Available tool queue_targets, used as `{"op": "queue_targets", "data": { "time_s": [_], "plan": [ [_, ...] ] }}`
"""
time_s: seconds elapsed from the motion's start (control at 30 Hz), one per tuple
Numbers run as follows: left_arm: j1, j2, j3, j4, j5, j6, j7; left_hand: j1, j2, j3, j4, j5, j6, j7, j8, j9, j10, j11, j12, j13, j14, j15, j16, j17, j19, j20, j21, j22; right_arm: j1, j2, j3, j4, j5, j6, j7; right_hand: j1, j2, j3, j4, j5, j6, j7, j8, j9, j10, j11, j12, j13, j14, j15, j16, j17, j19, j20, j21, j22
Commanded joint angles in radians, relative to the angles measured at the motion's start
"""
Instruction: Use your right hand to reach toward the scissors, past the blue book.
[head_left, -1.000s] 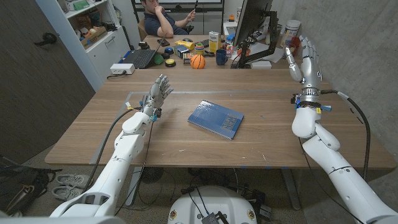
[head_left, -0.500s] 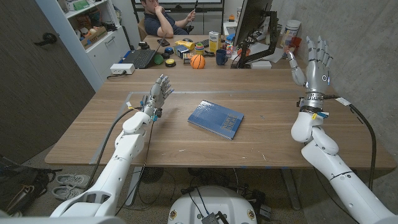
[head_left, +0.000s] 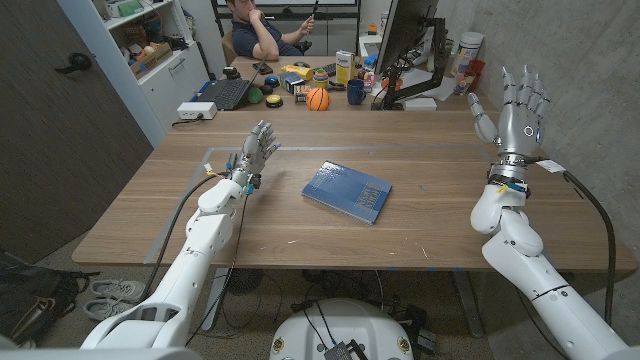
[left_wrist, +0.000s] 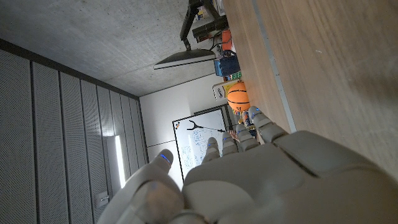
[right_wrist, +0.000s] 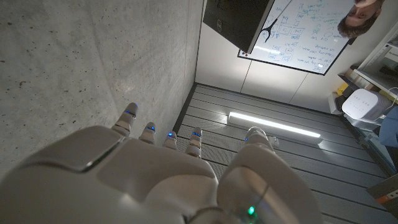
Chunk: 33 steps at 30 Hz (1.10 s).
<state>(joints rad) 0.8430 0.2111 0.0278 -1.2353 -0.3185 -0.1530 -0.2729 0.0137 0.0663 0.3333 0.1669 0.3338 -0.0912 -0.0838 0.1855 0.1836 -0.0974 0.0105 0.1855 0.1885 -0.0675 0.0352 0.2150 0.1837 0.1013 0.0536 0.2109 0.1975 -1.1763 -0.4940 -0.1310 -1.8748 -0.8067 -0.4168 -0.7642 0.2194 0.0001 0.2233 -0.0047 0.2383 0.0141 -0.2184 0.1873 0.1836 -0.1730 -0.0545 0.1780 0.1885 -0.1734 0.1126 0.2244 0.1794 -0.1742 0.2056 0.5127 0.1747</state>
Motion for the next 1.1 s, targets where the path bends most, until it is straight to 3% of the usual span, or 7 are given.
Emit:
{"op": "queue_targets", "data": {
  "time_s": [0.03, 0.47, 0.5, 0.63, 0.77, 0.9, 1.1],
  "plan": [
    [-0.024, -0.007, 0.001, 0.045, -0.001, -0.014, -0.017, -0.001, 0.032, -0.001, 0.001, 0.005, -0.009, 0.001, 0.003, 0.004, -0.013, -0.001, 0.006, 0.002, -0.009, -0.001, 0.006, 0.006, 0.003, 0.001, 0.004, 0.004, -0.058, -0.032, -0.012, -0.119, -0.055, -0.255, 0.161, 0.029, -0.012, -0.001, -0.018, 0.008, -0.018, -0.001, 0.003, 0.006, -0.039, 0.017, 0.002, 0.005, -0.023, 0.026, -0.010, 0.006, -0.088, 0.012, -0.011, 0.005],
    [-0.045, -0.011, -0.001, 0.081, -0.002, -0.023, -0.030, -0.002, 0.033, -0.005, 0.001, 0.006, -0.010, 0.001, 0.003, 0.004, -0.013, -0.002, 0.006, 0.002, -0.010, 0.000, 0.006, 0.006, 0.003, 0.001, 0.004, 0.004, -0.074, -0.080, -0.054, -0.177, -0.087, -0.456, 0.341, 0.046, -0.033, -0.016, -0.035, 0.020, -0.064, -0.001, -0.005, 0.006, -0.118, 0.035, -0.004, 0.006, -0.076, 0.057, -0.025, 0.007, -0.091, 0.013, -0.041, 0.005],
    [-0.046, -0.011, 0.000, 0.084, -0.002, -0.025, -0.032, -0.002, 0.033, -0.005, 0.001, 0.006, -0.010, 0.002, 0.003, 0.004, -0.013, -0.002, 0.006, 0.002, -0.010, 0.001, 0.006, 0.006, 0.003, 0.001, 0.004, 0.004, -0.073, -0.088, -0.059, -0.179, -0.088, -0.467, 0.358, 0.042, -0.039, -0.028, -0.034, 0.025, -0.109, -0.002, -0.011, 0.007, -0.153, 0.042, 0.001, 0.007, -0.107, 0.066, -0.027, 0.009, -0.097, 0.013, -0.059, 0.006],
    [-0.049, -0.012, -0.002, 0.091, -0.003, -0.030, -0.034, -0.002, 0.033, -0.007, 0.001, 0.007, -0.010, 0.002, 0.003, 0.004, -0.014, -0.002, 0.005, 0.002, -0.010, 0.001, 0.006, 0.006, 0.003, 0.002, 0.004, 0.004, -0.057, -0.111, -0.085, -0.186, -0.090, -0.512, 0.424, 0.050, -0.042, -0.034, -0.038, 0.031, -0.148, -0.001, -0.012, 0.008, -0.193, 0.045, -0.002, 0.007, -0.126, 0.073, -0.028, 0.009, -0.092, 0.013, -0.071, 0.007],
    [-0.048, -0.012, -0.004, 0.093, -0.005, -0.033, -0.037, -0.002, 0.033, -0.008, 0.002, 0.007, -0.010, 0.001, 0.003, 0.004, -0.012, -0.002, 0.006, 0.002, -0.009, 0.000, 0.006, 0.006, 0.003, 0.001, 0.004, 0.004, -0.036, -0.129, -0.114, -0.186, -0.093, -0.545, 0.467, 0.058, -0.047, -0.039, -0.043, 0.036, -0.170, -0.001, -0.012, 0.008, -0.196, 0.042, 0.002, 0.007, -0.127, 0.075, -0.026, 0.009, -0.086, 0.013, -0.075, 0.008],
    [-0.046, -0.012, -0.007, 0.094, -0.006, -0.036, -0.037, -0.002, 0.033, -0.009, 0.002, 0.007, -0.010, 0.001, 0.003, 0.004, -0.012, -0.001, 0.006, 0.002, -0.009, 0.001, 0.007, 0.006, 0.003, 0.001, 0.004, 0.004, -0.021, -0.124, -0.123, -0.178, -0.068, -0.552, 0.480, 0.078, -0.053, -0.047, -0.054, 0.047, -0.198, -0.002, -0.007, 0.008, -0.172, 0.017, 0.016, 0.006, -0.107, 0.054, -0.015, 0.007, -0.060, 0.012, -0.080, 0.009],
    [-0.041, -0.011, -0.010, 0.089, -0.009, -0.036, -0.036, -0.002, 0.034, -0.010, 0.001, 0.008, -0.010, 0.000, 0.003, 0.004, -0.013, -0.001, 0.006, 0.002, -0.009, 0.000, 0.006, 0.006, 0.003, 0.002, 0.004, 0.004, -0.004, -0.126, -0.134, -0.168, -0.041, -0.565, 0.482, 0.118, -0.055, -0.075, -0.068, 0.073, -0.136, -0.001, 0.024, 0.007, -0.056, -0.079, 0.041, 0.000, -0.010, -0.018, 0.012, 0.001, 0.058, 0.011, -0.078, 0.010]
  ]
}}
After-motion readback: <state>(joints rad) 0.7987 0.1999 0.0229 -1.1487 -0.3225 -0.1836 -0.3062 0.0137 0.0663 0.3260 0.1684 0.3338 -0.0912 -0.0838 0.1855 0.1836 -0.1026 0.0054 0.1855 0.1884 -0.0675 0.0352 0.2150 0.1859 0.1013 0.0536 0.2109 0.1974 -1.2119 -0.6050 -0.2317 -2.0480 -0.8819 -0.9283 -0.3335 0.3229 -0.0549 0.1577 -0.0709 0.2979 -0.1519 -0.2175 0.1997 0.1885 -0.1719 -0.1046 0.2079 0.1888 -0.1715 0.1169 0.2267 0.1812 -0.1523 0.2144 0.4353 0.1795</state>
